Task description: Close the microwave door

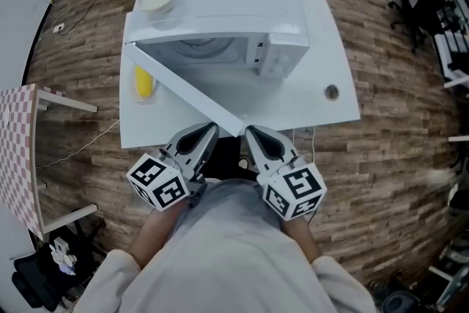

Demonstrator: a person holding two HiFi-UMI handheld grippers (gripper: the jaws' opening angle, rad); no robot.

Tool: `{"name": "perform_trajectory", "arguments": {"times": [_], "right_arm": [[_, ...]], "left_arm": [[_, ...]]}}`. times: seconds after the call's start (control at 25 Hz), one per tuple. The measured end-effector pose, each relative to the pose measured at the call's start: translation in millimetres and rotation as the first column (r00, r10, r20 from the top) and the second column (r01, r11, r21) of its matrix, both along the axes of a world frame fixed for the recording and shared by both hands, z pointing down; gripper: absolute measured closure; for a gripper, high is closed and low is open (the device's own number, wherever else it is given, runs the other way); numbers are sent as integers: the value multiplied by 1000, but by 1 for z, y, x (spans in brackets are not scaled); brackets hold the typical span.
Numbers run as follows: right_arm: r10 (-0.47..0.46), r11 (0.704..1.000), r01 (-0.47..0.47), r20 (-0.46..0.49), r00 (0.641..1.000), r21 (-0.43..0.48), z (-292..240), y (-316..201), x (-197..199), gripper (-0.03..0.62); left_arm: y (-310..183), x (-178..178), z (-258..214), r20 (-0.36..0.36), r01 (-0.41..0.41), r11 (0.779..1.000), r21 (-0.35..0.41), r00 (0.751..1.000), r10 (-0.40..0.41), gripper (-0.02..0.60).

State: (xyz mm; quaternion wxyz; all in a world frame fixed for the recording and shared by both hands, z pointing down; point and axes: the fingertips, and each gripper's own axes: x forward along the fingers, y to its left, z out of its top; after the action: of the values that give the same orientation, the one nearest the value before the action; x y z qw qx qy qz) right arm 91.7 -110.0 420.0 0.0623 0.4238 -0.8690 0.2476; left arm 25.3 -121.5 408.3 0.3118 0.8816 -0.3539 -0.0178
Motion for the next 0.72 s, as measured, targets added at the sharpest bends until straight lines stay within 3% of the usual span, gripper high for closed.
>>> {"name": "perform_trajectory", "arguments": {"times": [0.72], "right_arm": [[84, 996, -84, -4, 997, -10, 5, -18, 21, 571]], "left_arm": [[-24, 13, -1, -16, -18, 1000, 5, 1000, 18, 568]]}}
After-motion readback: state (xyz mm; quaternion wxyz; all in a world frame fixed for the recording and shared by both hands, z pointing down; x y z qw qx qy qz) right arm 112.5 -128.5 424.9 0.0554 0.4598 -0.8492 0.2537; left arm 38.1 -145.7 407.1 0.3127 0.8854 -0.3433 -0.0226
